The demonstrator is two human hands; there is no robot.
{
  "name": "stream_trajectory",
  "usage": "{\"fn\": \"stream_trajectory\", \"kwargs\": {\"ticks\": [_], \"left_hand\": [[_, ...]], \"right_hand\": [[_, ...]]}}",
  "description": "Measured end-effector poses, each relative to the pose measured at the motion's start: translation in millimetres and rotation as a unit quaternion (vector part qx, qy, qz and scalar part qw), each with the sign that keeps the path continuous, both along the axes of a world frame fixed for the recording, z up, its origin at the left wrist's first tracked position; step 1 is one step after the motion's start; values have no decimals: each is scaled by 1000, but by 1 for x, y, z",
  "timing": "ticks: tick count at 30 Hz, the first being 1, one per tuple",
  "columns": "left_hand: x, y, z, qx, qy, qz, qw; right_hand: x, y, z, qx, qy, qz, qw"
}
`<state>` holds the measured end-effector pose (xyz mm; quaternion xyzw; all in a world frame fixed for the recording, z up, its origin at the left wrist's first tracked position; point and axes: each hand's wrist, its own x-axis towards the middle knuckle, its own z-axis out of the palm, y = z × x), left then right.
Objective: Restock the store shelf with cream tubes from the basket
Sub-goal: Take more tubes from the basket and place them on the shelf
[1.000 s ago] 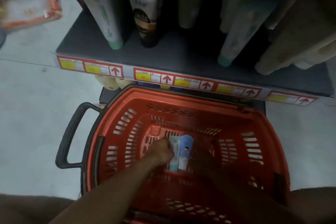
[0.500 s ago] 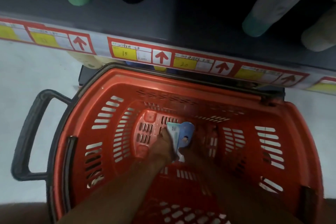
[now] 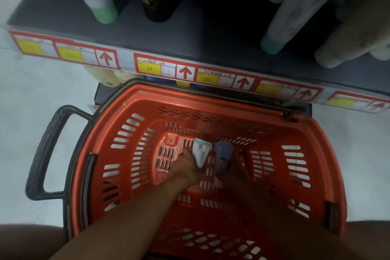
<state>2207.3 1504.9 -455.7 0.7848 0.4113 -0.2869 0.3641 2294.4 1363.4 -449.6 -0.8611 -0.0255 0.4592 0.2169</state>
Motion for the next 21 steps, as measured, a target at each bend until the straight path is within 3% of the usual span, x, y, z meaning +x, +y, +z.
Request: {"fn": "stream_trajectory", "kwargs": {"ticks": [3,8,12,21], "left_hand": [[6,2,25,31,-1,-17,999],[10,1,77,43,-58,-22,997],[9,-7,123,53,-126,-9,991],[16,-30,229,70,-309,18,948]], "right_hand": [[-1,-9,14,113,-107,-38,987],[5,-13,65,82,-86,-17,993],[5,-21,103,76,-138,10,987],[18,-41,199,171,-220,-19,960]]}}
